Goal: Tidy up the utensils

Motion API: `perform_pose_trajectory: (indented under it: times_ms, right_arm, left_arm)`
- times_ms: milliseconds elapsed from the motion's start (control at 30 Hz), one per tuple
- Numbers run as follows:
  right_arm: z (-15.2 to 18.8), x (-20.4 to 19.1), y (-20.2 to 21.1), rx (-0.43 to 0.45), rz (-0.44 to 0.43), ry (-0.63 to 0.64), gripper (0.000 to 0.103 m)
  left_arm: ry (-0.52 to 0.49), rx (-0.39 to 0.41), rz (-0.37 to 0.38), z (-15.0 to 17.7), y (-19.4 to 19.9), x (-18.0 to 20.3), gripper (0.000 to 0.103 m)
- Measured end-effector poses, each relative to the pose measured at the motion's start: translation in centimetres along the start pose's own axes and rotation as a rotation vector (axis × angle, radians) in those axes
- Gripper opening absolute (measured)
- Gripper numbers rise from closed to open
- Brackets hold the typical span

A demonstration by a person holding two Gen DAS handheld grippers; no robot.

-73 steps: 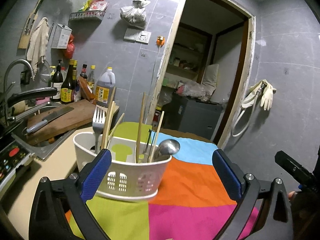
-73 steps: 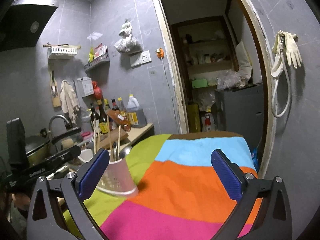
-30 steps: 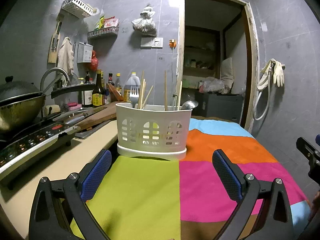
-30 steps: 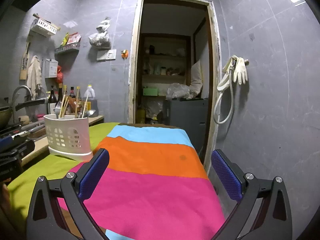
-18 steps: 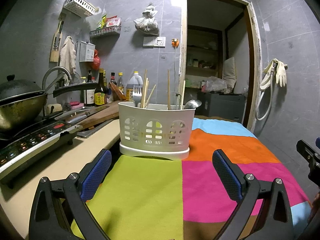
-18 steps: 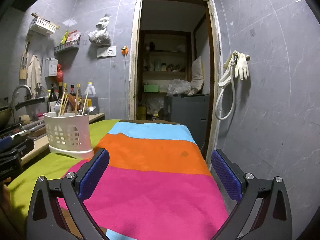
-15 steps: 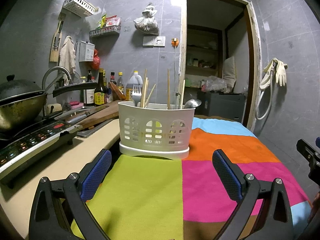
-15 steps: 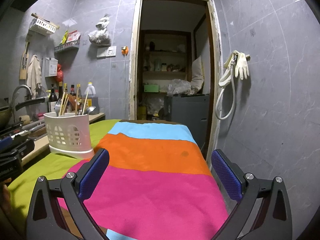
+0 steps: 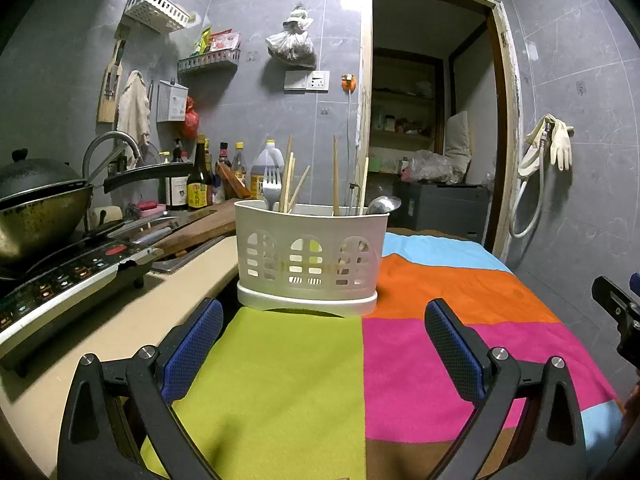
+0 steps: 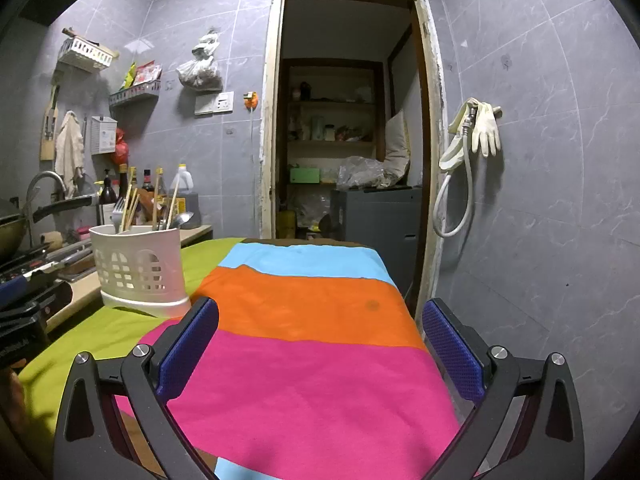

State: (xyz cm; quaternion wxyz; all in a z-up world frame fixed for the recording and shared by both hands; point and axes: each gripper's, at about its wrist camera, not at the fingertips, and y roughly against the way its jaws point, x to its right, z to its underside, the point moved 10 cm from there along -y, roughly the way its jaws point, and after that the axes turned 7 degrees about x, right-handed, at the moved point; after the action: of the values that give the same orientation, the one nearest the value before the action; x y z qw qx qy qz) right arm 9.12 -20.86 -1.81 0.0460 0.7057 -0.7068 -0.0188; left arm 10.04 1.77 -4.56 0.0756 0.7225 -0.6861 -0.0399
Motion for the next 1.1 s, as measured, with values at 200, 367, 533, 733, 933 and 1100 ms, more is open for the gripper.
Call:
perform_pose_trajectory:
  times_ms: [200, 367, 533, 733, 933, 1100]
  right_arm:
    - [0.1, -0.23, 0.05, -0.006, -0.001, -0.002, 0.103]
    - [0.13, -0.34, 0.12, -0.006, -0.001, -0.003, 0.103]
    - [0.13, -0.3, 0.13, -0.008, -0.002, -0.003, 0.103]
    - [0.1, -0.22, 0.06, -0.007, -0.002, -0.003, 0.103]
    - [0.23, -0.36, 0.03, -0.011, -0.003, -0.005, 0.103]
    - [0.34, -0.46, 0.05, -0.012, -0.003, -0.007, 0.103]
  left_arm:
    - [-0.001, 0.0, -0.002, -0.02, -0.05, -0.07, 0.099]
    - [-0.001, -0.001, -0.001, -0.01, -0.07, -0.13, 0.099]
    - [-0.002, 0.0, -0.002, -0.02, -0.04, -0.11, 0.099]
    - [-0.001, -0.001, -0.001, 0.03, -0.11, -0.16, 0.099]
    - [-0.003, -0.001, -0.002, 0.02, -0.11, -0.18, 0.099]
    - [-0.005, -0.001, -0.002, 0.0, -0.09, -0.15, 0.099]
